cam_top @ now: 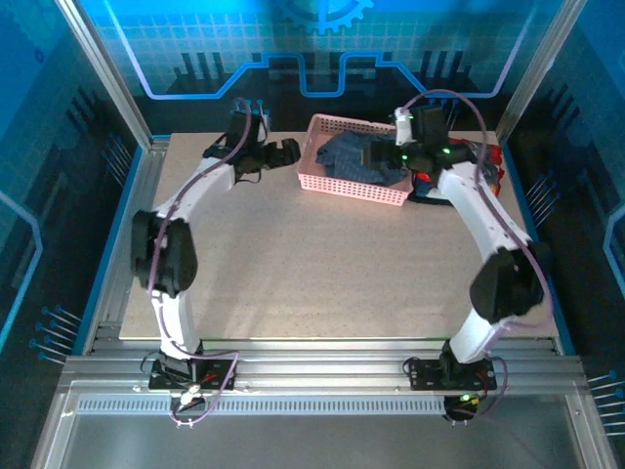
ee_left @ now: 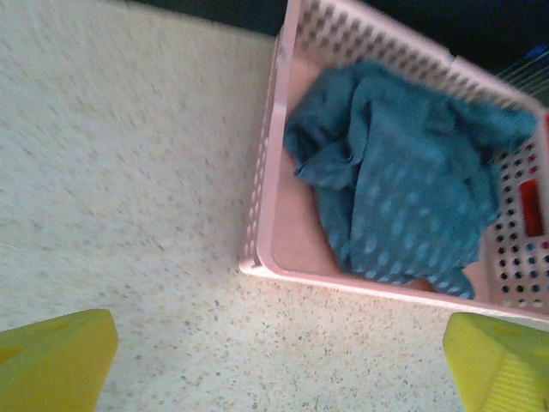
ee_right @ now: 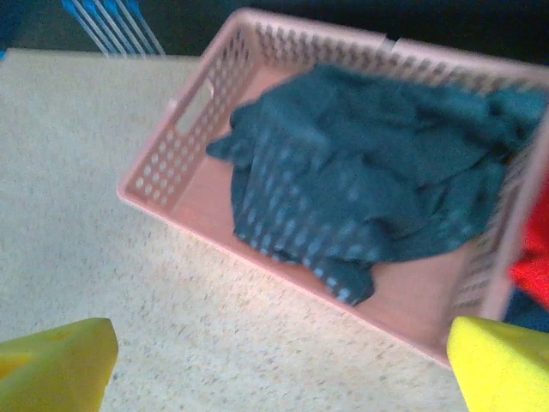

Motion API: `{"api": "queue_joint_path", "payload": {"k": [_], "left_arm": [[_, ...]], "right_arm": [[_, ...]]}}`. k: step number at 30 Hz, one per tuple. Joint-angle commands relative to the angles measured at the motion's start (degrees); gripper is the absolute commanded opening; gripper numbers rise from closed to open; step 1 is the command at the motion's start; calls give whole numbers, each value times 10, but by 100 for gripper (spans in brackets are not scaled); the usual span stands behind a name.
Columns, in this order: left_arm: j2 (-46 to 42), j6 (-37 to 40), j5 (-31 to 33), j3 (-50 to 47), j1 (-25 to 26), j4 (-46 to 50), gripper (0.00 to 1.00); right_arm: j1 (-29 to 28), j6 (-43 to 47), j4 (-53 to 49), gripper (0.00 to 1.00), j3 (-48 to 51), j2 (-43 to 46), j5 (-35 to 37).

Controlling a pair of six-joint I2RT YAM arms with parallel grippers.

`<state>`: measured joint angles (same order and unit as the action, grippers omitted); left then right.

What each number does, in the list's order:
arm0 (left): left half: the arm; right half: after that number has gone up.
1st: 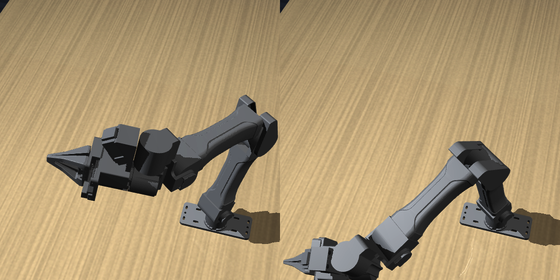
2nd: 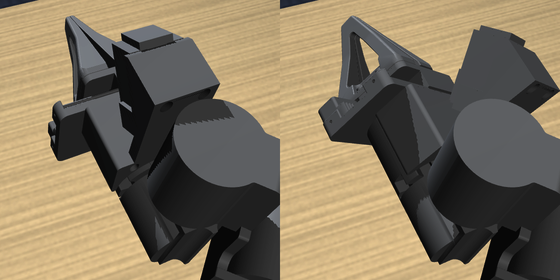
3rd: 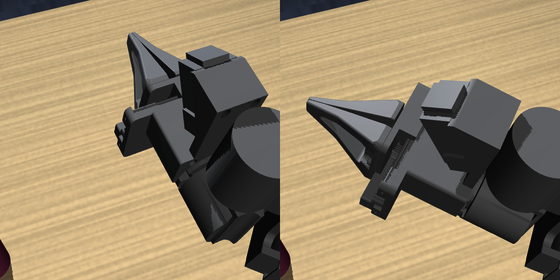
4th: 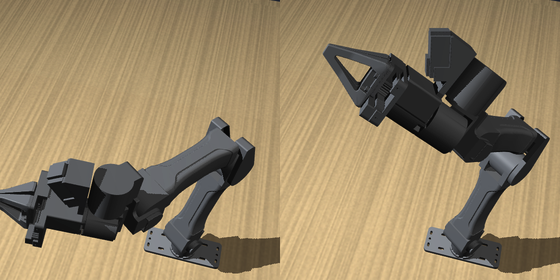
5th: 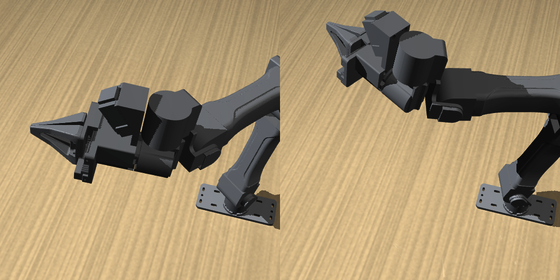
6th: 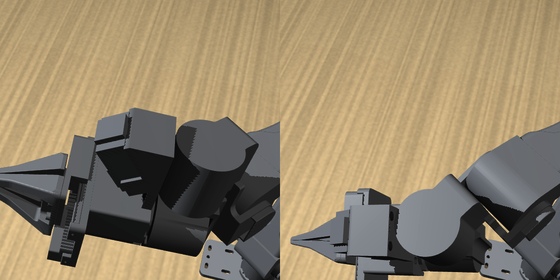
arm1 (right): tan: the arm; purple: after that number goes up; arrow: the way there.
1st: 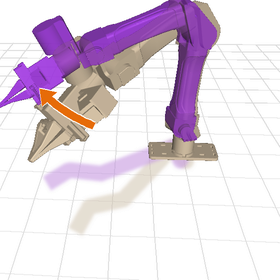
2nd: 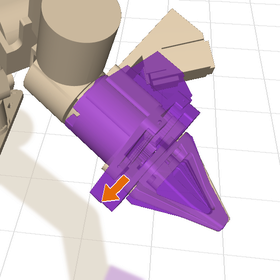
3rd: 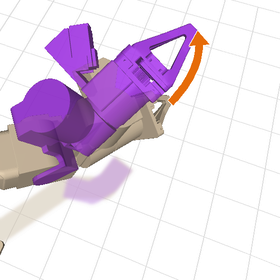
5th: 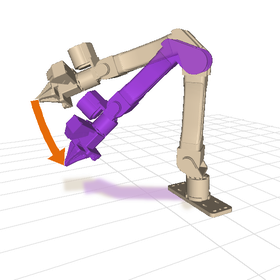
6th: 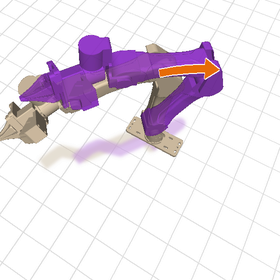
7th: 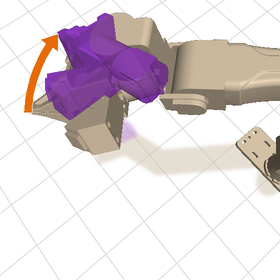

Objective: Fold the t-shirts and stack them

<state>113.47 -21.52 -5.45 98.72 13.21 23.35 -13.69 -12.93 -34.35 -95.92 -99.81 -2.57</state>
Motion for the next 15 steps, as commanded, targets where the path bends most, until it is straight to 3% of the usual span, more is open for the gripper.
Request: {"api": "queue_joint_path", "payload": {"k": [1, 8, 15], "left_arm": [[60, -37, -24, 67, 0, 81, 98], [143, -76, -28, 110, 0, 41, 93], [191, -105, -21, 150, 1, 17, 92]], "right_arm": [[-12, -45, -72, 100, -73, -75, -46], [-15, -87, -85, 97, -169, -226, -56], [-15, -109, -80, 97, -232, -303, -41]]}}
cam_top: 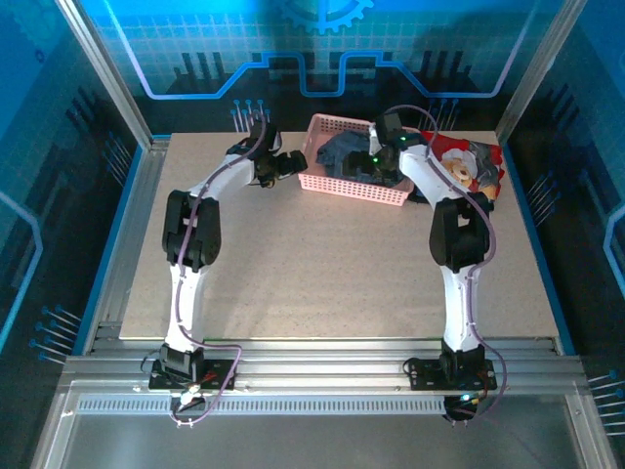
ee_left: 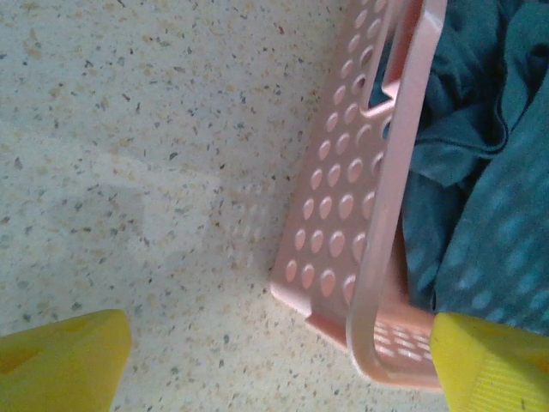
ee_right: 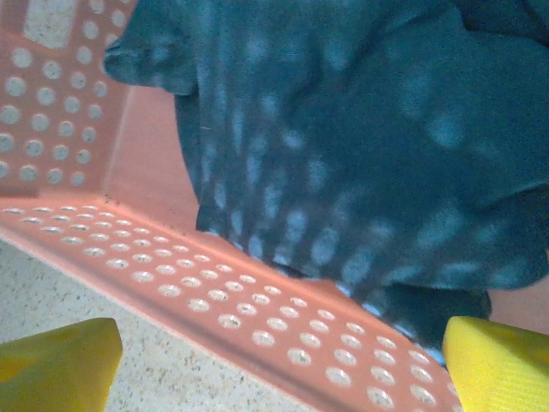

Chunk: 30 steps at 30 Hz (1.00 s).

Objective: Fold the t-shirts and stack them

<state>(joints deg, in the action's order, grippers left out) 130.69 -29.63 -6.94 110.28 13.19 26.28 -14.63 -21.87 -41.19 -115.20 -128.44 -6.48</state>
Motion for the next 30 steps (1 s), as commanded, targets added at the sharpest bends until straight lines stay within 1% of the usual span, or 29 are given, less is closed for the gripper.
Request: {"api": "queue_joint_path", "payload": {"k": [1, 5, 7, 12, 14, 17, 19, 21, 24, 26, 28, 30], "left_arm": [[27, -28, -8, 47, 1, -11, 92], [74, -39, -10, 117, 3, 15, 90], [99, -44, -10, 151, 5, 33, 86], [140, -63, -15, 197, 5, 54, 67], [149, -65, -27, 205, 6, 53, 57], [161, -59, -25, 221, 10, 72, 47], [161, -55, -36, 216, 11, 77, 40], [154, -48, -40, 201, 12, 82, 28], [129, -35, -41, 162, 14, 76, 24], [107, -30, -49, 125, 15, 64, 17], [85, -31, -62, 85, 16, 44, 10], [63, -29, -69, 45, 18, 30, 5]], "right_arm": [[-6, -20, -15, 97, -51, -25, 2], [-5, -19, -27, 97, -105, -72, 11], [-3, -23, -32, 98, -131, -92, 14], [3, -41, -28, 98, -181, -138, 28], [4, -49, -21, 99, -198, -154, 39], [5, -55, -15, 99, -231, -179, 50], [4, -50, -18, 100, -253, -196, 64], [2, -45, -22, 100, -268, -210, 78], [1, -47, -39, 100, -281, -228, 109], [0, -57, -47, 99, -281, -239, 119], [-1, -70, -53, 95, -282, -248, 121], [-3, -86, -56, 84, -284, -256, 123]]}}
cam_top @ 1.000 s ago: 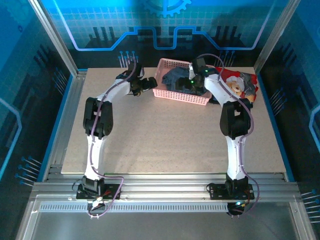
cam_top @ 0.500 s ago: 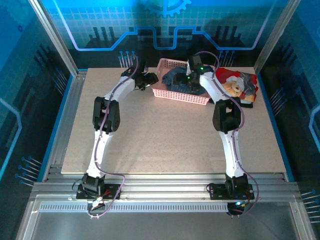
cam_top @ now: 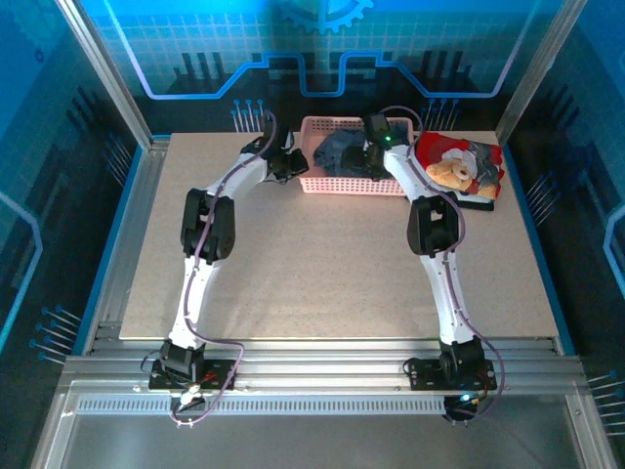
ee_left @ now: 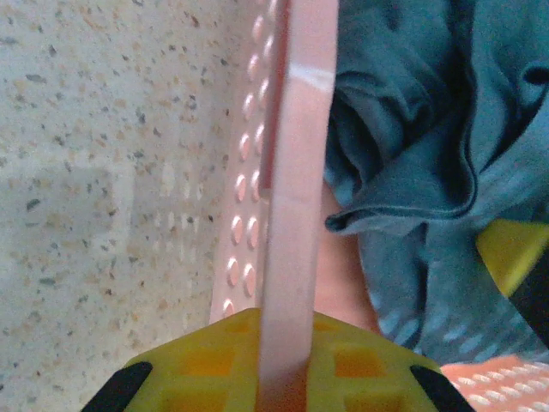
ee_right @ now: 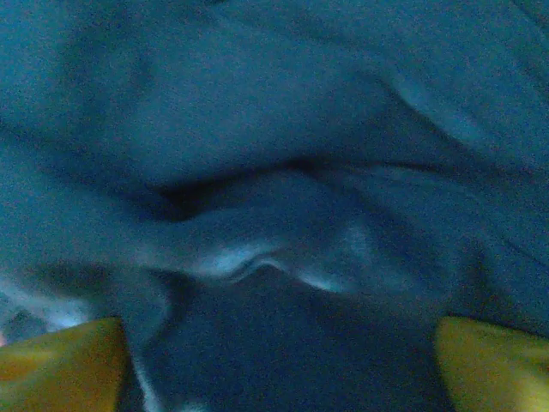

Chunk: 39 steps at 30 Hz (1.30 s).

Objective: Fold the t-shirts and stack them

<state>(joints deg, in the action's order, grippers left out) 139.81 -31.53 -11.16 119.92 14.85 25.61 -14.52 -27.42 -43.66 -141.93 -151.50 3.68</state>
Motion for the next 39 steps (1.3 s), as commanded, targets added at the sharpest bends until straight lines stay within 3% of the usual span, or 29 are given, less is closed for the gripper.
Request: {"api": "queue_joint_path", "payload": {"k": [1, 4, 7, 8, 11, 18, 23, 30, 39], "left_arm": [[-40, -10, -32, -72, 4, 30, 2], [-81, -14, -44, -137, 12, 2, 0], [-126, -18, -50, -204, 21, -22, 0], [-141, -21, -51, -224, 21, -27, 0], [-177, -37, -47, -271, 19, -33, 0], [-234, -92, -19, -356, -9, -55, 0], [-270, -105, 12, -372, -43, -42, 0], [-324, -135, 72, -410, -132, -17, 0], [-410, -180, 142, -442, -245, -4, 0]], "right_arm": [[-5, -40, -33, 74, -18, -28, 25], [-6, -71, -23, 40, -19, -30, 24], [-3, -120, 22, 16, -19, -22, -29], [-2, -141, 49, 9, -22, -15, -56], [-10, -168, 146, 2, -45, 13, -132], [-43, -150, 218, 0, -195, 76, -232], [-59, -137, 255, 0, -191, 177, -268], [-59, -120, 259, 0, -177, 310, -247], [-52, -140, 209, 0, -161, 384, -287]]}}
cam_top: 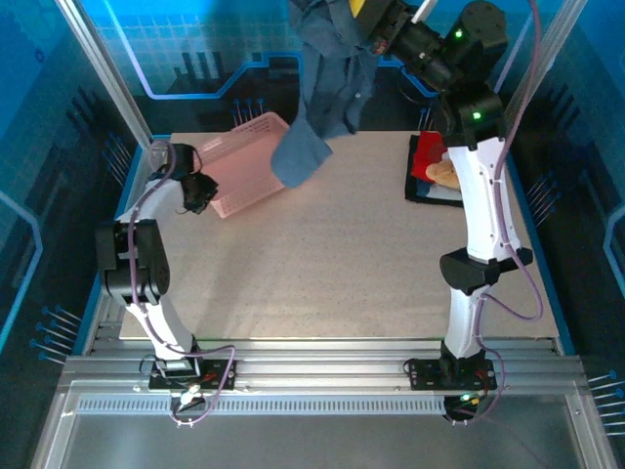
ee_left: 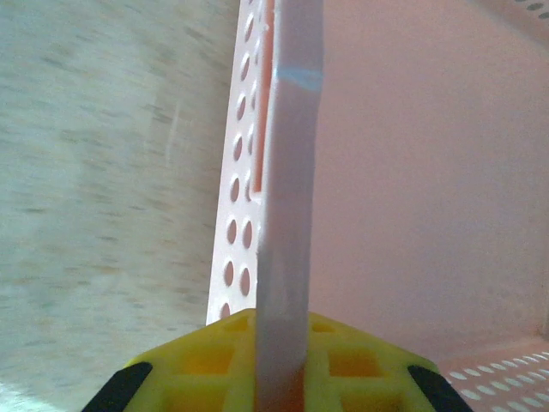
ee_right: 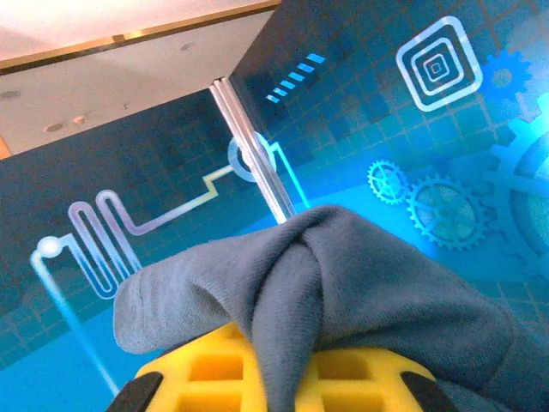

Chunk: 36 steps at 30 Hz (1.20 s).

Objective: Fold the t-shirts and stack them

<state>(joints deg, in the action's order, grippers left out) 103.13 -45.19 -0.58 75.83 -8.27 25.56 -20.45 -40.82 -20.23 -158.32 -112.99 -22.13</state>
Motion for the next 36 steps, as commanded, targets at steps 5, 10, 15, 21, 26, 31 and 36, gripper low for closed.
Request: {"api": "queue_joint_path", "payload": {"k": [5, 10, 15, 21, 26, 31, 36], "left_arm": [[-59, -61, 66, -8, -44, 2, 0], [-83, -86, 114, -28, -60, 10, 0], [-115, -99, 154, -53, -74, 19, 0], [-127, -115, 185, -69, -93, 26, 0], [-83, -108, 165, -46, -95, 0, 0], [-32, -89, 121, -29, -94, -50, 0], [11, -55, 36, 2, -92, -71, 56]], "right_arm": [[1, 10, -91, 0, 26, 25, -69], [-8, 41, -102, 0, 176, 96, -80], [-16, 49, -87, 0, 368, 163, -62], [-35, 58, -121, 0, 497, 161, -34], [-59, 74, -152, 0, 525, 107, 5], [-57, 68, -161, 8, 546, 38, 42], [-35, 84, -175, 44, 512, -37, 41]]}}
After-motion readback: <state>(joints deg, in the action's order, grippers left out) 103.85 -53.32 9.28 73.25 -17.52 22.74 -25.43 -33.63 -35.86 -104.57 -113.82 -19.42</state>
